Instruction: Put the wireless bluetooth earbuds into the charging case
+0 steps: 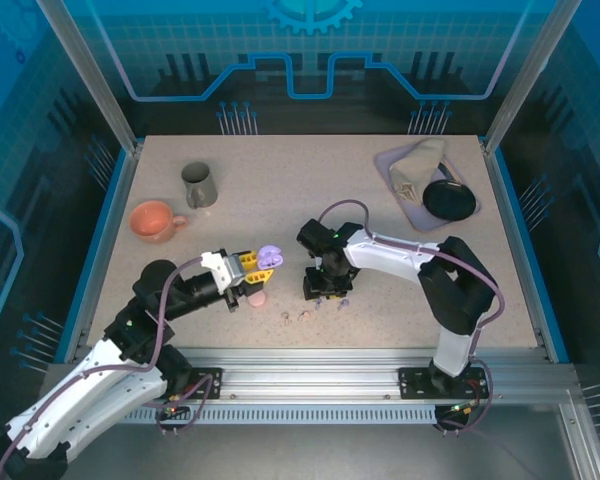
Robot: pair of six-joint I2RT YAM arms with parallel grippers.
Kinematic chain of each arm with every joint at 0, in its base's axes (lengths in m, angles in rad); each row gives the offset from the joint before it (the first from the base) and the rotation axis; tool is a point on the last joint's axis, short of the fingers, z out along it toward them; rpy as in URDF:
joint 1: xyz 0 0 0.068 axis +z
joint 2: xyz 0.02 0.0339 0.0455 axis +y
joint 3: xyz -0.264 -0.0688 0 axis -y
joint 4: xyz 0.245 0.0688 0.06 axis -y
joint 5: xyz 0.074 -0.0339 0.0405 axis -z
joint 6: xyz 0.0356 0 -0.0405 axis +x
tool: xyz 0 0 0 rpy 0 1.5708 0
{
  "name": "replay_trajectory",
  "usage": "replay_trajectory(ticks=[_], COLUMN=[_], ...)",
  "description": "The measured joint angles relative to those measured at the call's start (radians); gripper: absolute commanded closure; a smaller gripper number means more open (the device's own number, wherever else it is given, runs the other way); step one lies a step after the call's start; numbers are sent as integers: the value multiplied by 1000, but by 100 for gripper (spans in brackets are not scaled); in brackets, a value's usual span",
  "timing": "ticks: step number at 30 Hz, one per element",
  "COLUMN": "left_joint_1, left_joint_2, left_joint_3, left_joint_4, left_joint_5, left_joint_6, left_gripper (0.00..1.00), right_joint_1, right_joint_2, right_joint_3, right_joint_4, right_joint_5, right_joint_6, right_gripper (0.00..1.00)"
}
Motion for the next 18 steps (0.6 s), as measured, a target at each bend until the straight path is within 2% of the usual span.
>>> replay_trajectory(ticks=[18], left_joint_1=[0], left_joint_2=[-33], left_joint_3=[-14], left_joint_4=[-10], left_joint_5=[-3], left_joint_6=[0], left_gripper=[95], right_joint_1=[49], right_joint_2=[132], right_joint_3=[124], right_joint_4=[-106], right_joint_5=[57], right_joint_6=[63], right_gripper=[59])
